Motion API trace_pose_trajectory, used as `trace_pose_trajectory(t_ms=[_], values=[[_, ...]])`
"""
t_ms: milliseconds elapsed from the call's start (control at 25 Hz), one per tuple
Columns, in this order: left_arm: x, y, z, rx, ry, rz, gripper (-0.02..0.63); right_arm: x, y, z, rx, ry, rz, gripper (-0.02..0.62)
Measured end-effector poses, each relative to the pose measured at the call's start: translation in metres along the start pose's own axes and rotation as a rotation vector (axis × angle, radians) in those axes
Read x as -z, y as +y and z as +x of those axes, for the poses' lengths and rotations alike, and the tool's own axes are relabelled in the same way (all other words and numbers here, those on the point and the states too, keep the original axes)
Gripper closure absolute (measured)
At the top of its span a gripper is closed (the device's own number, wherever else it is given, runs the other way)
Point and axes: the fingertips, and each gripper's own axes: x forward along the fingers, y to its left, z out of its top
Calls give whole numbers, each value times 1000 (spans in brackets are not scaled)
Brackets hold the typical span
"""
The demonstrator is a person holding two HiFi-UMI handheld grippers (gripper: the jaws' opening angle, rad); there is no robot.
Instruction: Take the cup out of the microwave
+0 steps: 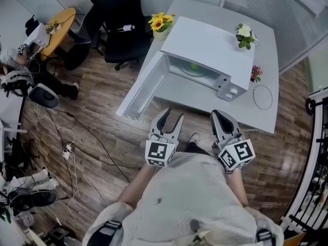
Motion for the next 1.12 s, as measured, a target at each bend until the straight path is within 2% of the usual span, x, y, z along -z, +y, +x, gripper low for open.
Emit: trace_pose_trajectory(t_ms=[240, 640, 1120], values=[[-1, -15, 29, -24, 6, 2, 407, -13, -26, -3, -45, -24, -5, 586], [4, -46, 81, 4, 0, 43, 402, -28, -77, -24, -8, -53, -15, 587], [36, -26, 126, -8, 58, 33, 402, -24, -106, -15, 32, -14, -34, 586]])
